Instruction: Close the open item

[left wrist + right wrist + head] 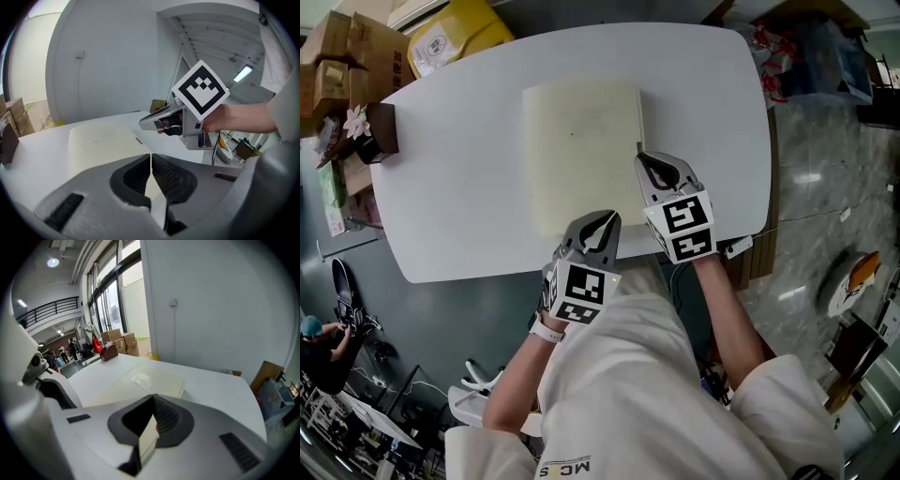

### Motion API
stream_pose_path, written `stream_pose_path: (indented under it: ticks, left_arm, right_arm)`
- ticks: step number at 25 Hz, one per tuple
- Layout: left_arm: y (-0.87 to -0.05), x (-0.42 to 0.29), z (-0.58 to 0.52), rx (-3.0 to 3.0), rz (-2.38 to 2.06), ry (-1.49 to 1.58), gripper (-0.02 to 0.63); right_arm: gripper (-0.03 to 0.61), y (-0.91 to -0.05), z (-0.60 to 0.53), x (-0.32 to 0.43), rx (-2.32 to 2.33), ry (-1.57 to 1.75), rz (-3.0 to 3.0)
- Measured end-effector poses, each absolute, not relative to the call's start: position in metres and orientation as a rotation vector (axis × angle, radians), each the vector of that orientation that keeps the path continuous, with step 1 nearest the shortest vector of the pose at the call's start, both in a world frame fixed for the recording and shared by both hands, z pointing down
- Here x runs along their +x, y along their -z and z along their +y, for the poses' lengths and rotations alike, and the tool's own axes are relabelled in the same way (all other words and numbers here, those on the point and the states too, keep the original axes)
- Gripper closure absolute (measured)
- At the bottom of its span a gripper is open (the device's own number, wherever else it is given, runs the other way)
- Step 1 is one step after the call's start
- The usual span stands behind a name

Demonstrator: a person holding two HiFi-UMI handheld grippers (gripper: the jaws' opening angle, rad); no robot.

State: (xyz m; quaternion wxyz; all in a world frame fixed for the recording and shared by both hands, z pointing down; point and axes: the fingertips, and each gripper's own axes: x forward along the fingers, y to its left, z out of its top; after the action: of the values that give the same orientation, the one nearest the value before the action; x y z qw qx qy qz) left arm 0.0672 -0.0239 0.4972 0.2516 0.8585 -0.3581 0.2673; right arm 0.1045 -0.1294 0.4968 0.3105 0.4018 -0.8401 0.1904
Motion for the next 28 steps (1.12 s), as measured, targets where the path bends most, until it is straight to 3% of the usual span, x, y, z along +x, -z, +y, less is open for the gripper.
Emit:
stream_pose_path:
  ticks: [28]
  left_arm:
    - [-0.303, -0.052, -0.062, 2.266, -1.542, -0.245, 0.589]
  right_arm:
    - [0.565, -0.281, -0.094, 0.115, 1.243, -0.152, -2.518]
